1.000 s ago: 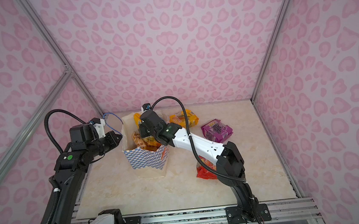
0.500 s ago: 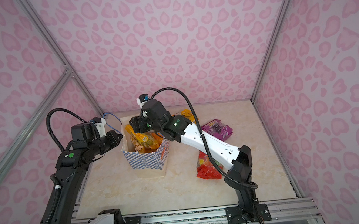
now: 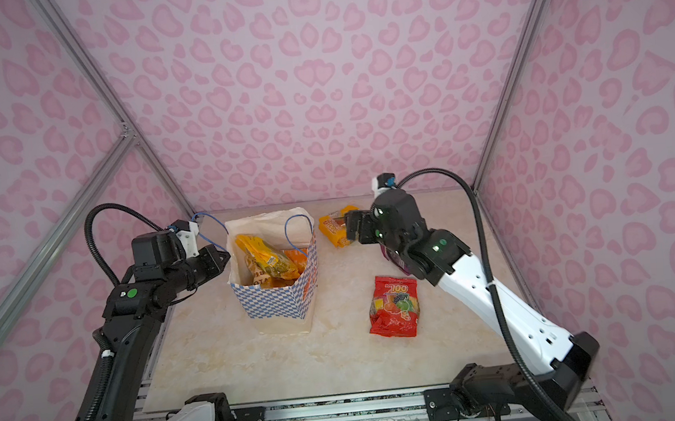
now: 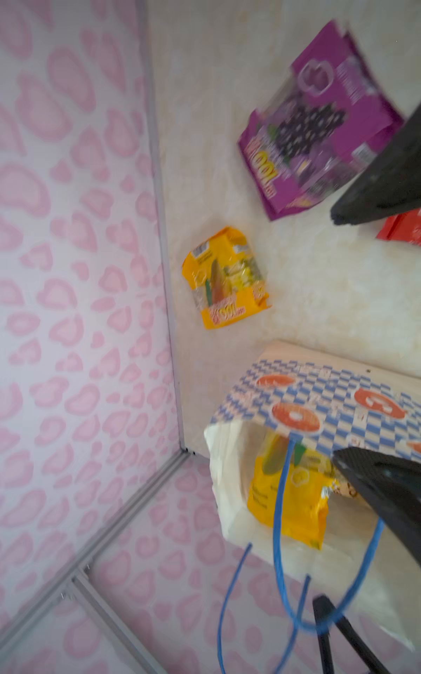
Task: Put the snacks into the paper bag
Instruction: 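Open the right gripper and draw it back out of the paper bag, then lower the right gripper onto the red assorted gummy bag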
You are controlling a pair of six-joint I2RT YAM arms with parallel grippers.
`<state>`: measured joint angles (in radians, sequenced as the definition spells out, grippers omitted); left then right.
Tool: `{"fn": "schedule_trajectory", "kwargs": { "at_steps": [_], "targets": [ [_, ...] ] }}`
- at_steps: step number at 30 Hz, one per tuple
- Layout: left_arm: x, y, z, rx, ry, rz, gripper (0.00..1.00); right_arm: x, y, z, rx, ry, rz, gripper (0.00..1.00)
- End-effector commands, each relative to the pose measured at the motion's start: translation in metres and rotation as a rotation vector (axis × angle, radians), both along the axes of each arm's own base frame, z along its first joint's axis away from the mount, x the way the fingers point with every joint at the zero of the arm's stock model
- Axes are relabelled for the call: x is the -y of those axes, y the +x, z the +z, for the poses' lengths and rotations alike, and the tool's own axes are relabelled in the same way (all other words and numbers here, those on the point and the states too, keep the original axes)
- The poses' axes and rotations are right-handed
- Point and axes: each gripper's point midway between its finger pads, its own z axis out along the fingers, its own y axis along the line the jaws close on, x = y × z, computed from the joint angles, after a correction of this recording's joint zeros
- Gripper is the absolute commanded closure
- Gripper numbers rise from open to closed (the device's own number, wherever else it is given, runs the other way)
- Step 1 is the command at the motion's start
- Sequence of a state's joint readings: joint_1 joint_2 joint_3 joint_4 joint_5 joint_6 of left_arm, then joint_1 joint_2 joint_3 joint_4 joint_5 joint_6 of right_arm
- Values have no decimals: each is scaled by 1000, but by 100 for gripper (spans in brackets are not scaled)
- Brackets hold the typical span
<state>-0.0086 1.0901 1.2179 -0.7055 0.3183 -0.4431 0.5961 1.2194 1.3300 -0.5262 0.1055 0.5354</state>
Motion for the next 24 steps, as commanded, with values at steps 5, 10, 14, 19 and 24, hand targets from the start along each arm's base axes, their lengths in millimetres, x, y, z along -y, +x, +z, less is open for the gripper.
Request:
{"fn": "schedule_trajectory", "kwargs": {
  "at_steps": [5,10,14,19,24],
  "targets": [
    [3,0,0,5,-1,-25,93,83,-56,-120,-317,48,-175,4],
    [3,-2,-4,-3,2,-23,93,111,-77,-183,-455,55,-219,3],
    [4,0,-7,-11,-5,-26,93,114,-58,-220,-464,194,-217,9],
    [3,-1,-6,-11,1,-27,94,113,-27,-237,-347,298,-191,13],
    [1,-3,-6,-10,11,-18,94,123,-8,-248,-315,366,-189,13]
  ]
}}
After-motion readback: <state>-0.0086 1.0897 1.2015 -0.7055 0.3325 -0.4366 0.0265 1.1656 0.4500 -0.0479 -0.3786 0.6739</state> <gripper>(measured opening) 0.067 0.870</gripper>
